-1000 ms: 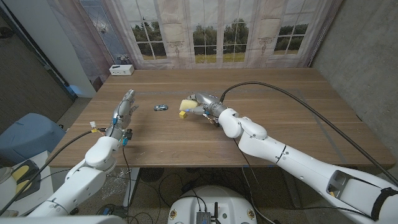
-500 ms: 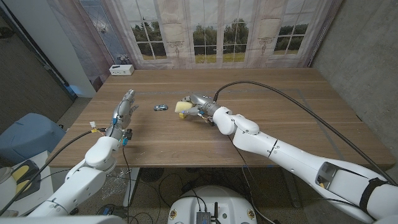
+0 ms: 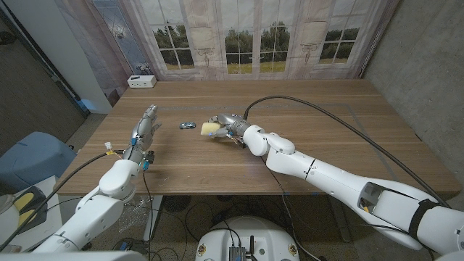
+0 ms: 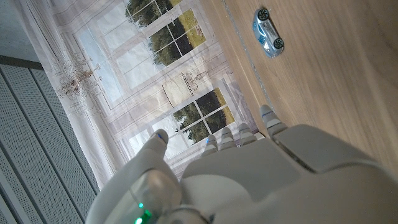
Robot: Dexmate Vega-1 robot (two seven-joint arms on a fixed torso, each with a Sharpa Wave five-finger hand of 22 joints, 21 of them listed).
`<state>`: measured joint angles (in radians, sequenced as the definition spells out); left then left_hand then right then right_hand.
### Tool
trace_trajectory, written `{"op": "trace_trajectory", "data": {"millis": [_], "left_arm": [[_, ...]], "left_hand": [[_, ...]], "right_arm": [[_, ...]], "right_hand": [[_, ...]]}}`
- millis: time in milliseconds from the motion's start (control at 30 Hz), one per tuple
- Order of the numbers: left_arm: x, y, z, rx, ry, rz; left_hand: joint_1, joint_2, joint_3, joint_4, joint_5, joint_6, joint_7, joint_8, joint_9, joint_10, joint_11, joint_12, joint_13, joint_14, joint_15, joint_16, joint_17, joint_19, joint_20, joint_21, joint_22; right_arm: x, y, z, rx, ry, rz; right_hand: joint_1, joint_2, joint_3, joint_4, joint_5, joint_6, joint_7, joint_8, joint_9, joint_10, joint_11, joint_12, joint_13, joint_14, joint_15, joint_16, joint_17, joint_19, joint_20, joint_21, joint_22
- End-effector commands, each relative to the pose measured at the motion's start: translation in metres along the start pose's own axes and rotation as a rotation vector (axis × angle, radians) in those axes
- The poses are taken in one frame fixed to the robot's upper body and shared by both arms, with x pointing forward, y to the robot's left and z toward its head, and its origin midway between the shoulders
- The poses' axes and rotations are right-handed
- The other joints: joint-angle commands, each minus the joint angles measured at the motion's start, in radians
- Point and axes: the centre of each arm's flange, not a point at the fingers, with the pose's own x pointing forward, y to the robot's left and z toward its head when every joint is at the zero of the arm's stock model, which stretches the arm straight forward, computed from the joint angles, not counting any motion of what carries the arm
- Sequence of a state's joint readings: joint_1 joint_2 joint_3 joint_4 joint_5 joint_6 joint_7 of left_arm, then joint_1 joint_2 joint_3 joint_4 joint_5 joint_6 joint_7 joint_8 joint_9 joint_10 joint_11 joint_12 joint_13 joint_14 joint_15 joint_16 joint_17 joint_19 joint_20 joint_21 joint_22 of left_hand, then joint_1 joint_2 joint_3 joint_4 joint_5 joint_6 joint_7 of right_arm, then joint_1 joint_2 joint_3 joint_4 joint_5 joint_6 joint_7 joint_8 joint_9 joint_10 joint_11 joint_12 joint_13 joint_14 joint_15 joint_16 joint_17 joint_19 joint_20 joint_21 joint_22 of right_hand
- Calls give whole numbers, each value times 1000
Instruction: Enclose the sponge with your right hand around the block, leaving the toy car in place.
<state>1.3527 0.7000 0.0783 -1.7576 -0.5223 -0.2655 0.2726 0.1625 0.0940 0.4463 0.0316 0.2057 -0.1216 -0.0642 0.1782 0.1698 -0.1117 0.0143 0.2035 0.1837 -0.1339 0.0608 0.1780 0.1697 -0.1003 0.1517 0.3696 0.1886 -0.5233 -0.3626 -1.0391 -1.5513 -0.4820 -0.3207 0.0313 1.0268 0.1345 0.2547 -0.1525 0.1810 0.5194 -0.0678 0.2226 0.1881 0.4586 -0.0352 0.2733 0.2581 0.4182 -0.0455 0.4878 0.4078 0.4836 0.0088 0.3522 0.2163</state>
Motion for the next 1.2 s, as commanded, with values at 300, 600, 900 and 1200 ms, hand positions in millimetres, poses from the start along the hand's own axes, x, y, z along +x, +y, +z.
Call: {"op": "trace_trajectory", "data": {"millis": [300,600,900,1200], "left_arm": [[0,3,2,5,-5,1],[4,4,3,6,-14,7],[10,3,4,5,-17,-2],[11,4,3,2,-17,6]], "left_hand": [[13,1,0,-7,-6,-5,-1,2,2,-8,1,-2,2,-8,-9,2,3,5,5,-5,3],[12,1,-1,-8,-6,-4,-2,2,2,-8,2,-2,2,-8,-11,2,3,5,6,-6,3],[11,1,-1,-9,-6,-4,-1,2,2,-8,2,-2,2,-7,-12,2,3,6,6,-7,3],[11,1,-1,-10,-7,-4,-1,2,2,-8,2,-2,2,-6,-15,3,3,7,6,-8,3]], "right_arm": [[14,9,-9,-48,72,-8],[8,11,-14,-85,90,91],[8,11,-14,-94,98,102],[19,16,-8,-128,77,73]], "right_hand": [[21,-7,-1,-2,-1,-47,2,-22,6,-77,-5,-35,2,-66,-100,-25,0,-23,0,6,1],[-2,-43,-30,6,-3,-121,6,-42,7,-125,0,-55,-1,-107,-78,-46,-8,-56,23,0,-1],[-39,-56,-59,22,9,-97,8,-14,6,-70,4,-31,-2,-63,-93,-31,-11,-64,37,3,-6],[-7,-30,-63,11,20,84,-22,36,5,62,-16,26,15,49,-140,55,41,-20,4,33,-7]]}}
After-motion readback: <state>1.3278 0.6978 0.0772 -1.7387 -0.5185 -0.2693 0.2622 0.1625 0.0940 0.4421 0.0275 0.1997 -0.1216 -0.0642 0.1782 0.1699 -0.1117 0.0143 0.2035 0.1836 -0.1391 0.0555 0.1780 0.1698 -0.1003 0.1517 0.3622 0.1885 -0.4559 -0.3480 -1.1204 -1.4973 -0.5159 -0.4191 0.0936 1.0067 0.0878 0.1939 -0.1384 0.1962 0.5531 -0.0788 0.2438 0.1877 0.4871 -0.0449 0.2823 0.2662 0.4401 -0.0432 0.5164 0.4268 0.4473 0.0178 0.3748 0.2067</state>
